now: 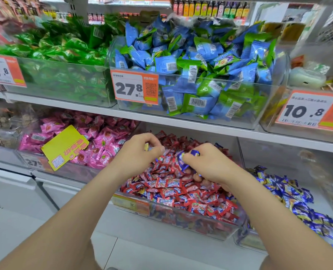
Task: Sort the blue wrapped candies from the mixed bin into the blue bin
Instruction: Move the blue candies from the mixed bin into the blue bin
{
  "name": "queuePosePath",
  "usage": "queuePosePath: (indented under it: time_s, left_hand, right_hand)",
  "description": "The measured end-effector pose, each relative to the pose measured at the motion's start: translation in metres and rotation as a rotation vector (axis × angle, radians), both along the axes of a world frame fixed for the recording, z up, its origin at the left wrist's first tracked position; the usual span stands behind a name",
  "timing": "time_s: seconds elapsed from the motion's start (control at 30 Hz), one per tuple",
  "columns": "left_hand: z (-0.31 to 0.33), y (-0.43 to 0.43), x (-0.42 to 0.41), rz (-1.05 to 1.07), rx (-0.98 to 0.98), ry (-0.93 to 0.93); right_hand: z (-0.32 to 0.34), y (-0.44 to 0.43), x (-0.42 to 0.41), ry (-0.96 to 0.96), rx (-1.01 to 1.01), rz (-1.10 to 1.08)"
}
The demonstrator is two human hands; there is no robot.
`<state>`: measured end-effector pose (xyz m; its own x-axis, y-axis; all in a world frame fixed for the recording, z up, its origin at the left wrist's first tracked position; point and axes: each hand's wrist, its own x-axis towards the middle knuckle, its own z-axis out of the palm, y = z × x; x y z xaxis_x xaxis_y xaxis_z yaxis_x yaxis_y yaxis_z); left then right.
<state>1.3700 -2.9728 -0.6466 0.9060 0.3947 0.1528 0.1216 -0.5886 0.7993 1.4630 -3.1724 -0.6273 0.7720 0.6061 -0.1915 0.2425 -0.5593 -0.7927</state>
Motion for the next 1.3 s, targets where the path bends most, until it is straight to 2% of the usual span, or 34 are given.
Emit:
queuePosePath:
  time_s: [0.1, 0.27, 0.33, 0.4, 0.47, 0.5, 0.6, 0.7, 0.8, 0.87, 0.97, 1.03, 1.1, 1.2, 1.3]
  left_hand:
    - [0.001, -0.027, -0.002, -0.012, -0.197, 0.097]
    - [0.007, -0.098, -0.003, -0.214, -0.525, 0.336]
    - [0.015, -0.126, 0.0, -0.332, -0.66, 0.382]
    - [0.024, -0.153, 0.004, -0.444, -0.697, 0.391]
    - [0.035, -0.18, 0.011, -0.513, -0.624, 0.38]
    - [0.039, -0.194, 0.017, -0.531, -0.502, 0.359]
    - [0.041, -0.234, 0.048, -0.574, -0.042, 0.284]
    - [0.028, -0.266, 0.082, -0.551, 0.213, 0.356]
    - [0.006, -0.273, 0.104, -0.614, 0.331, 0.467]
    - [-0.007, -0.269, 0.107, -0.635, 0.409, 0.45]
    - [-0.012, -0.259, 0.092, -0.523, 0.427, 0.219]
    - [-0.009, -0.252, 0.077, -0.494, 0.555, -0.02]
    - [-0.009, -0.243, 0.063, -0.535, 0.661, -0.161]
    - [-0.021, -0.227, 0.05, -0.527, 0.628, -0.171]
    - [-0.032, -0.212, 0.043, -0.476, 0.583, -0.187]
  right_hand:
    - [0.011, -0.032, -0.004, 0.006, 0.052, -0.091]
    - [0.015, -0.107, -0.006, 0.162, 0.136, -0.055]
    - [0.01, -0.14, 0.002, 0.134, 0.176, -0.141]
    - [-0.002, -0.171, 0.016, 0.0, 0.137, -0.272]
    - [-0.015, -0.2, 0.03, -0.191, -0.011, -0.368]
    - [-0.023, -0.212, 0.037, -0.233, -0.059, -0.41]
    - [-0.041, -0.236, 0.055, -0.187, 0.025, -0.517]
    - [-0.044, -0.246, 0.059, -0.161, 0.116, -0.5]
    - [-0.039, -0.248, 0.053, -0.18, 0.034, -0.319]
    - [-0.042, -0.244, 0.051, -0.269, -0.078, -0.183]
    - [-0.058, -0.23, 0.05, -0.36, -0.237, -0.05]
    - [-0.065, -0.216, 0.051, -0.342, -0.429, 0.012]
    - [-0.066, -0.204, 0.051, -0.316, -0.559, 0.134]
    - [-0.062, -0.191, 0.048, -0.349, -0.612, 0.249]
    - [-0.064, -0.193, 0.054, -0.356, -0.755, 0.183]
